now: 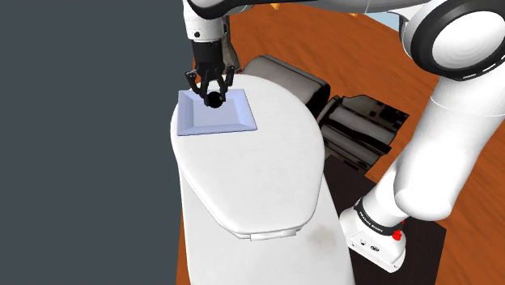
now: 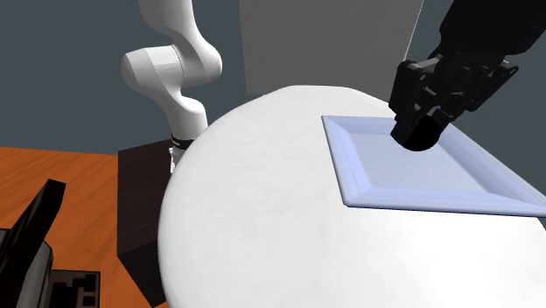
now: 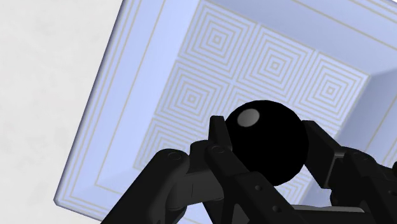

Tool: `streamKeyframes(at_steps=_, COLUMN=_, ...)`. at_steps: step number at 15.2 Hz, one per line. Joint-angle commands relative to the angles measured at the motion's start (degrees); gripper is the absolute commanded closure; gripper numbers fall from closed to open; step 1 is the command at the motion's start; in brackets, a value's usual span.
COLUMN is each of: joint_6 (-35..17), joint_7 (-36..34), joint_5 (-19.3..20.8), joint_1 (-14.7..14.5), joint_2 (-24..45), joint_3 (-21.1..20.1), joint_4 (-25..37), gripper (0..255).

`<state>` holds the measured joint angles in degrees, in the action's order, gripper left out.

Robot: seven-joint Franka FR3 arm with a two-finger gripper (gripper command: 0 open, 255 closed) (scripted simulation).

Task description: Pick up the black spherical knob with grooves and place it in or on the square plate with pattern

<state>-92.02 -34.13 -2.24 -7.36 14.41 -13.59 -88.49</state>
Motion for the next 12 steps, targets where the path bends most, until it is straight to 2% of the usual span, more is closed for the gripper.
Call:
streamKeyframes(at_steps=1, joint_6=0.0, joint_7=0.0, joint_5=0.0, joint_1=0.0, joint_2=0.0, joint_3=0.0, joint_4=0.0, gripper=255)
streamKeyframes(at_steps=2, joint_6=0.0, joint_7=0.0, joint_5=0.0, joint_1=0.0, joint_2=0.0, joint_3=0.0, joint_4=0.0, gripper=0)
streamKeyframes(at_steps=7, joint_6=0.0, joint_7=0.0, joint_5=0.0, joint_1=0.0, joint_2=0.0, joint_3=0.0, joint_4=0.0, gripper=0)
streamKeyframes(at_steps=11, joint_6=8.2, joint_7=-0.4, joint_5=0.6, joint_1=-0.3, joint_2=2.6, joint_3=0.0, joint_4=10.9, gripper=0)
streamKeyframes(at_steps=12, joint_6=8.2, joint_7=-0.4, joint_5=0.6, joint_1=-0.3, joint_2=2.6, joint_3=0.0, joint_4=10.9, gripper=0)
